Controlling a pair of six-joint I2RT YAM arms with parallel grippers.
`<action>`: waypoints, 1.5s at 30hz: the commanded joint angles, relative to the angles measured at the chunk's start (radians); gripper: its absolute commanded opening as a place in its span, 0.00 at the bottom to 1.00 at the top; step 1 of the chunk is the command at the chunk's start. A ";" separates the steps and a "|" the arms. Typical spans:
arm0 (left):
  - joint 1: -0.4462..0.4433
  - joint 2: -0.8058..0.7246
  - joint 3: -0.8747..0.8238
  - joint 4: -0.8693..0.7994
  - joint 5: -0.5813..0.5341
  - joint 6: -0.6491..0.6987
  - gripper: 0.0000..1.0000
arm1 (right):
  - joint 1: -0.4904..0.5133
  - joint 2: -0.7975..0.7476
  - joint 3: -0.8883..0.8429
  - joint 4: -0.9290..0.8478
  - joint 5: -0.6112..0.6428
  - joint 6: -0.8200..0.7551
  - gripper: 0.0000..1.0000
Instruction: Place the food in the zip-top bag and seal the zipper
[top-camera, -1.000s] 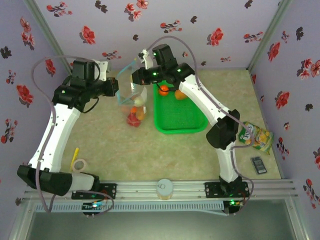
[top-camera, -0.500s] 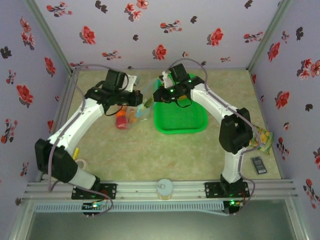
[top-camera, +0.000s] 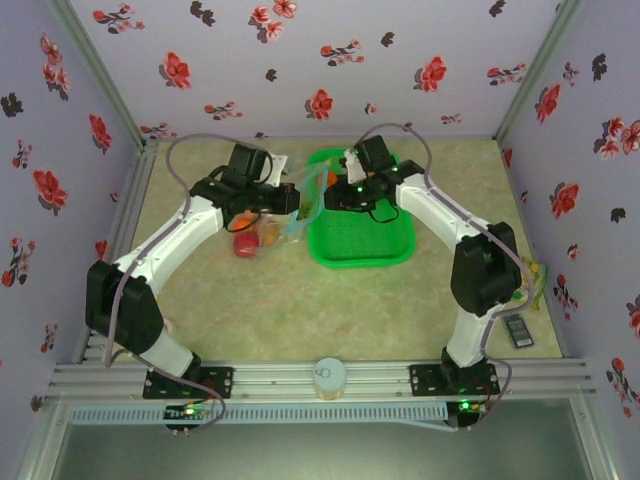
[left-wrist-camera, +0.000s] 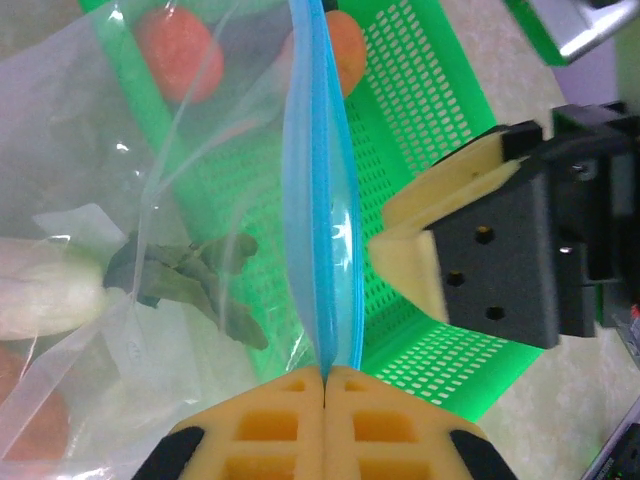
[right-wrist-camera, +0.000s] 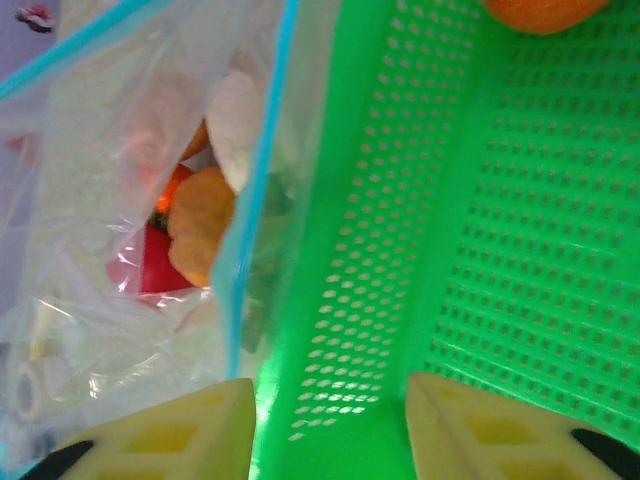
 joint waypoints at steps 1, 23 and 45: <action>0.000 -0.040 -0.030 0.052 0.008 -0.027 0.00 | -0.017 -0.085 -0.046 0.012 0.121 -0.012 0.55; 0.032 -0.118 -0.115 0.098 -0.010 -0.047 0.00 | -0.113 0.303 0.322 -0.060 0.530 0.018 0.86; 0.045 -0.108 -0.099 0.082 -0.007 -0.033 0.00 | -0.117 0.539 0.523 -0.117 0.551 0.035 0.95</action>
